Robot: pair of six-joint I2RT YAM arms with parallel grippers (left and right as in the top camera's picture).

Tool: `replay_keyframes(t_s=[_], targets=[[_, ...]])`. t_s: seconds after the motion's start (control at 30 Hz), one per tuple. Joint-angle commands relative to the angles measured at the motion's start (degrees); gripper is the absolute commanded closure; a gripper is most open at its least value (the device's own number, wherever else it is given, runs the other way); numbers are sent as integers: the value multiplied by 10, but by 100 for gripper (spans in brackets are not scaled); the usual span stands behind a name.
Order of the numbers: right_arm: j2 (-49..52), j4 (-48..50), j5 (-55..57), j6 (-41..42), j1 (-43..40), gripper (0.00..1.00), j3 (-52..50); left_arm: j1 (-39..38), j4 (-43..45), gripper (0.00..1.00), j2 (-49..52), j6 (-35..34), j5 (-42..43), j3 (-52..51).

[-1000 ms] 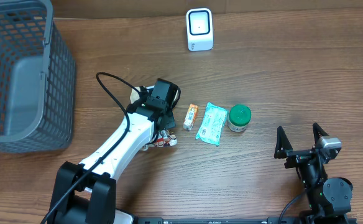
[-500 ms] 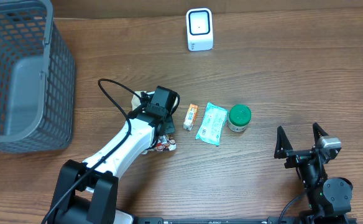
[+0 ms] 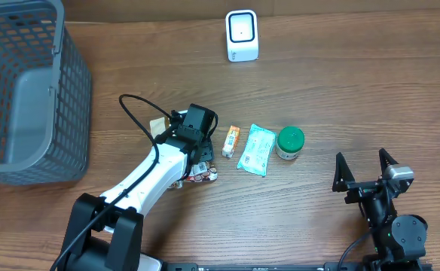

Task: Scan the item barcode
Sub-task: 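Lower the bread bag onto the table left of the orange pack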

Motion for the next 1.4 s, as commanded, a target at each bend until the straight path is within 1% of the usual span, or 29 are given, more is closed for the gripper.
replay_keyframes(t_s=[0.0, 0.03, 0.07, 0.1, 0.27, 0.33, 0.53, 0.87, 1.03, 1.23, 1.37], targets=[[-2, 3, 3, -2, -2, 0, -6, 5, 7, 41, -1, 23, -15, -3], [-2, 3, 3, -2, -2, 0, -6, 7, 8, 48, -1, 23, -14, -3], [-2, 3, 3, -2, -2, 0, -6, 10, 9, 52, -1, 23, -15, -3], [-2, 3, 3, -2, -2, 0, -6, 13, 10, 53, -1, 23, -15, -3], [-2, 3, 3, -2, -2, 0, -6, 38, 9, 51, -1, 22, -13, -3], [-2, 3, 3, -2, -2, 0, -6, 53, 10, 48, -1, 17, -4, -3], [-1, 3, 3, -2, -2, 0, -6, 90, 9, 49, -1, 18, 60, -3], [-2, 3, 3, -2, -2, 0, -6, 92, 7, 49, -1, 23, 73, -3], [-1, 3, 3, -2, -2, 0, -6, 92, 6, 50, 1, 55, 86, -3], [-2, 3, 3, -2, -2, 0, -6, 92, 11, 48, 25, 98, 141, -3], [-2, 3, 3, -2, -2, 0, -6, 92, 17, 50, 53, 104, 150, -3]])
